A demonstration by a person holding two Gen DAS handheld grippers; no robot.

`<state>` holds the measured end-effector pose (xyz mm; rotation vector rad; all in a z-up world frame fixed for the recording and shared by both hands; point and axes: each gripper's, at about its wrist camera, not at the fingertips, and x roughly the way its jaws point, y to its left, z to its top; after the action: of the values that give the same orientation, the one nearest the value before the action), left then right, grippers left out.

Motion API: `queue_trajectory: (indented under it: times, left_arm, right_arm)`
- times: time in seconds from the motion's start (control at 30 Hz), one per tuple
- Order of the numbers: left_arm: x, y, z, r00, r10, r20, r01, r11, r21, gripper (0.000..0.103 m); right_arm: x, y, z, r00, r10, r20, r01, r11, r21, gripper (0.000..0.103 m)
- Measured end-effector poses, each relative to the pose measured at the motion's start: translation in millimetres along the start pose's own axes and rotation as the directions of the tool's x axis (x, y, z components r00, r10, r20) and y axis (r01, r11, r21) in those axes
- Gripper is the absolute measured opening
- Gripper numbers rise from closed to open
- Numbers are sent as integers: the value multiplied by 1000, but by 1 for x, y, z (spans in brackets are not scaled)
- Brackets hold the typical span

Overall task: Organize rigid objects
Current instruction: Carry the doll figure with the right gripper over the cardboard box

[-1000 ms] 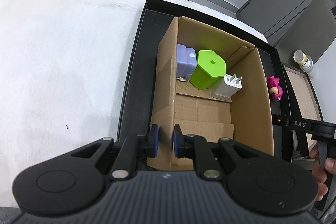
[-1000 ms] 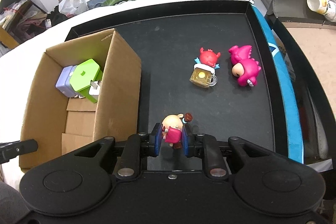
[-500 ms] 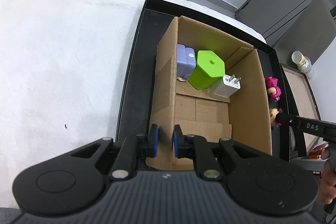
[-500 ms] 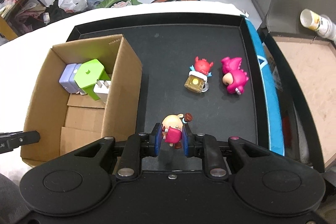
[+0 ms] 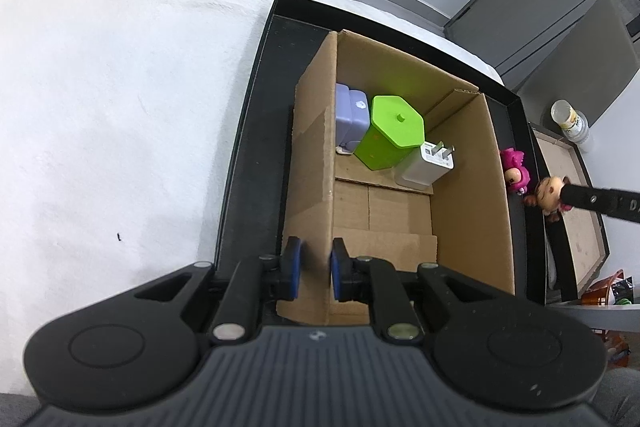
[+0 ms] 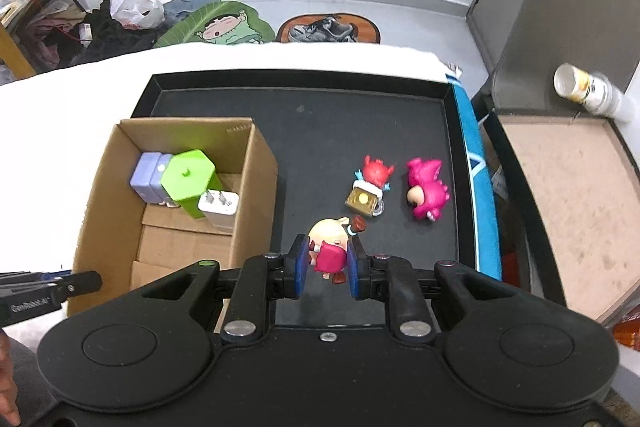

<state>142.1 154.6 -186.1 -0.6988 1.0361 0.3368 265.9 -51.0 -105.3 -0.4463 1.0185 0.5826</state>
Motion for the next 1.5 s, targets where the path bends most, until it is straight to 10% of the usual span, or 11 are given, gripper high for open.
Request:
queue_trajectory:
  times: [1.5]
  left_arm:
    - [3, 2, 1, 999, -36, -11, 36, 999, -8, 15]
  right_arm:
    - [13, 107, 13, 991, 136, -16, -137, 985, -101, 20]
